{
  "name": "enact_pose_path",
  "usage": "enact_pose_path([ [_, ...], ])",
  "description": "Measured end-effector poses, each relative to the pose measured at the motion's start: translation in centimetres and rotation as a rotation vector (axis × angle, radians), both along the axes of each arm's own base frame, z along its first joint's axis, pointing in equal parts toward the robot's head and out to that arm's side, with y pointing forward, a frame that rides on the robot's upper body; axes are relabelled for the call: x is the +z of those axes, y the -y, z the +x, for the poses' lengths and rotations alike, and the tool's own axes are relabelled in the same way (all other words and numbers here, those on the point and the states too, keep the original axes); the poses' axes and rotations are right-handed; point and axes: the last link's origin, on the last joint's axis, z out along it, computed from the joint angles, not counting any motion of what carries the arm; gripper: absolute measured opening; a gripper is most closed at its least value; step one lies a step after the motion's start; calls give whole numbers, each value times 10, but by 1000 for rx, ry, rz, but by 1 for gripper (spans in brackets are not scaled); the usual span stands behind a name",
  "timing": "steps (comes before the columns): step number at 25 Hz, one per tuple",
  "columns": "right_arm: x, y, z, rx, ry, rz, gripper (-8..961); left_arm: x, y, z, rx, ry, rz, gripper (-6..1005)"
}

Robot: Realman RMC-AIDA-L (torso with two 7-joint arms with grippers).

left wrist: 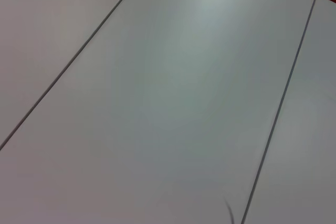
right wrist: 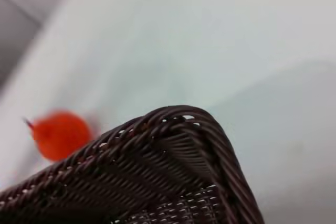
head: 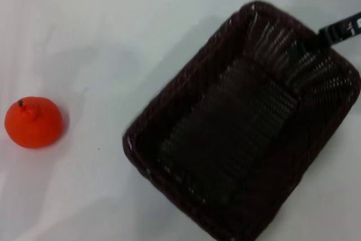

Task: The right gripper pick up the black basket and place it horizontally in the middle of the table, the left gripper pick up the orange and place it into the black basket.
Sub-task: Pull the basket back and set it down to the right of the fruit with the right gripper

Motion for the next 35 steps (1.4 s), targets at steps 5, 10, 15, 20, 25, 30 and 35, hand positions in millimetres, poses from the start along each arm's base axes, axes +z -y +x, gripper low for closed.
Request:
enact_pose_path([
  [5,5,1,8,-83,-143,44,164,1,-2,0,-4,-3,1,874],
  [10,-5,-4,18,-214,-195,109,164,1,-6,1,-4,-6,-7,847],
  [15,-23,-7,26,-331,-221,155,163,0,-9,0,8,-4,-21,819],
  [20,-40,-8,32,-422,-244,180,163,-4,-10,0,11,-7,-42,794],
  [25,-55,-11,37,-493,-273,232,164,-8,-15,-3,35,-7,-76,792],
  [30,-63,-12,38,-515,-295,264,165,-8,-18,-4,47,-15,-89,790],
  [35,-66,-13,34,-522,-336,270,165,-9,-21,-4,47,-19,-98,788],
])
